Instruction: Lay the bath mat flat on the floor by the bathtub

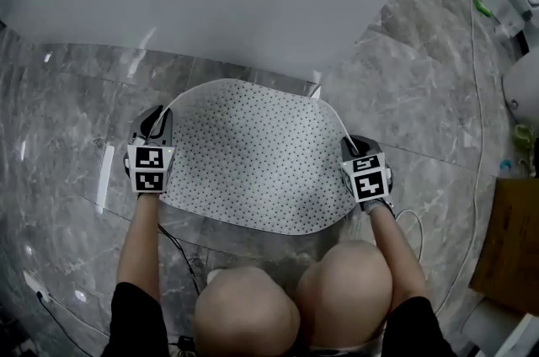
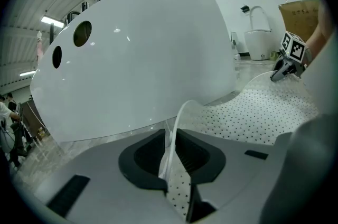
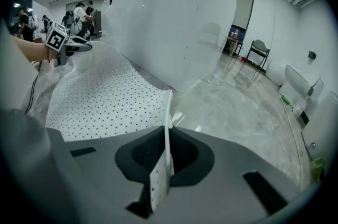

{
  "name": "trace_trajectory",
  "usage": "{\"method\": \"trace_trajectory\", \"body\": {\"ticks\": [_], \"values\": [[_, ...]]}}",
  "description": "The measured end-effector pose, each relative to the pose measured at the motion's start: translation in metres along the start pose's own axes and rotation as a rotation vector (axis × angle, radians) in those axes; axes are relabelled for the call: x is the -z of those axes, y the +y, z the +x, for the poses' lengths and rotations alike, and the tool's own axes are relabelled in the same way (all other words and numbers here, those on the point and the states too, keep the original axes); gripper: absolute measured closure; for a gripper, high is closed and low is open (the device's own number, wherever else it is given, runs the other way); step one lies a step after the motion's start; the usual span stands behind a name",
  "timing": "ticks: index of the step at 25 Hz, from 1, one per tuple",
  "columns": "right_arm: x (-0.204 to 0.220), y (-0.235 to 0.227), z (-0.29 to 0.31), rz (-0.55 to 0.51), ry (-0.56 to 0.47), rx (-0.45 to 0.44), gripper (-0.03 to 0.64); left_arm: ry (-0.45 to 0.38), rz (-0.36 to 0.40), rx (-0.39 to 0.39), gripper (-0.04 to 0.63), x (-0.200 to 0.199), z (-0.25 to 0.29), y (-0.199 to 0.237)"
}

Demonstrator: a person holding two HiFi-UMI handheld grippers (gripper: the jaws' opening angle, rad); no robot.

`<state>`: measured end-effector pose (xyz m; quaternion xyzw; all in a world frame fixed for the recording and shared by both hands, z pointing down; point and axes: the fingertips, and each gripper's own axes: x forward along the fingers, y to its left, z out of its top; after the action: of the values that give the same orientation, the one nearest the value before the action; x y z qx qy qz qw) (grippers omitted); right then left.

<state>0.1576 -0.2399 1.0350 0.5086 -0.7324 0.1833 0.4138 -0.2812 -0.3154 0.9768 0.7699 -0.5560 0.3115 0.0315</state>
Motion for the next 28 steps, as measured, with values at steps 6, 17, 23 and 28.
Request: {"method": "trace_trajectory", "body": {"ticks": [6,17,23,28], "values": [[0.003,0.000,0.005,-0.038,-0.004,0.024,0.584,0.008,-0.002,-0.025,0.514,0.006,0.004,-0.002],[0.009,-0.001,0.009,-0.032,-0.001,0.028,0.575,0.005,-0.023,-0.092,0.373,0.017,-0.003,0.009],[0.007,-0.004,0.009,-0.032,-0.012,0.040,0.504,-0.044,-0.037,-0.087,0.373,0.011,-0.011,-0.001],[-0.011,-0.011,0.002,-0.019,-0.082,0.066,0.461,-0.062,-0.057,-0.062,0.373,0.004,-0.011,-0.009]]}}
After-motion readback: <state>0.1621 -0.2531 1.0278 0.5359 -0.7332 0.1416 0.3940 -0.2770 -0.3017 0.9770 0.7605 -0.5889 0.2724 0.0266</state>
